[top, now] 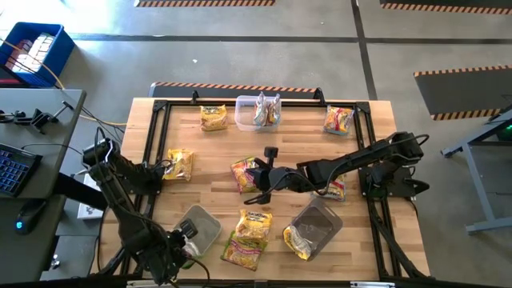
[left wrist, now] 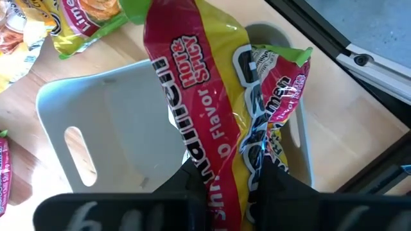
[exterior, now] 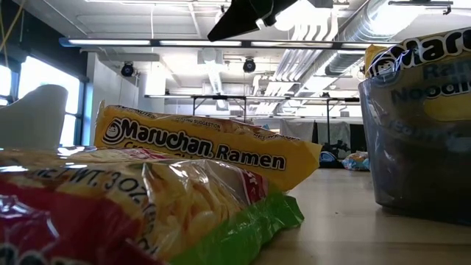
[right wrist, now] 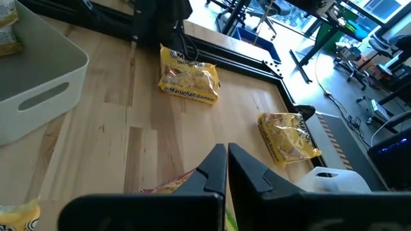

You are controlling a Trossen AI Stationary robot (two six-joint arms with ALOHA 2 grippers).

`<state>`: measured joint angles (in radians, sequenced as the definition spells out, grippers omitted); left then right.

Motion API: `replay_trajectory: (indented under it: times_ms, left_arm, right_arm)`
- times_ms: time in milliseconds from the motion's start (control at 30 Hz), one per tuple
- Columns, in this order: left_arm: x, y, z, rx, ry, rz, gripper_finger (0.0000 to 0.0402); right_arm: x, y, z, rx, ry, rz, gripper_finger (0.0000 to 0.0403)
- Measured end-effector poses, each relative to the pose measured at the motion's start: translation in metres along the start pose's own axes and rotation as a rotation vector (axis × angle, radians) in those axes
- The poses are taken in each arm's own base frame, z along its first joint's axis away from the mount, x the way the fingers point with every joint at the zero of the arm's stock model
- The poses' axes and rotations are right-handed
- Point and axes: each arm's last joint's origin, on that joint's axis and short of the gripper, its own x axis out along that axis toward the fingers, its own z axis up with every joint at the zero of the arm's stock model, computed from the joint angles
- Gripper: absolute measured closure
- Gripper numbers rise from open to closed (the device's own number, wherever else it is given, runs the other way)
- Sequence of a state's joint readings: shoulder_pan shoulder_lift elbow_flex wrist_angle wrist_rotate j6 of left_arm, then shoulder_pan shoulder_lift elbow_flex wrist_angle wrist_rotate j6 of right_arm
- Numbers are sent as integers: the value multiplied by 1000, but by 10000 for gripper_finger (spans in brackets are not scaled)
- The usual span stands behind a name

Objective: Sort Maruchan noodles
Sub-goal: Put the green noodle pack into the gray bin

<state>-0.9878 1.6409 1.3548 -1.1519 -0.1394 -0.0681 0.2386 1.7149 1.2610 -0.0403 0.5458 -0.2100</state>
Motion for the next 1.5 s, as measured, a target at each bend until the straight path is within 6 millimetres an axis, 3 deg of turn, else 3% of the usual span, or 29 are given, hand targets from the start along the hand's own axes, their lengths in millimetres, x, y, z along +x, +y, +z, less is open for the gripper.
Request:
replay_trajectory:
  times_ms: [433,733,1400,1500]
  left_arm:
    - [0,0,0,-9,0,0,367]
    - [18,-3,6,28,64,-30,367]
    - [19,-4,8,32,53,-41,367]
    - [27,-5,8,29,28,-43,367]
  right_arm:
    - [0,0,0,-8,-1,6,403]
    - [0,0,0,-16,-1,7,403]
    - [0,0,-2,-27,18,12,403]
    - [0,1,-2,-27,15,23,403]
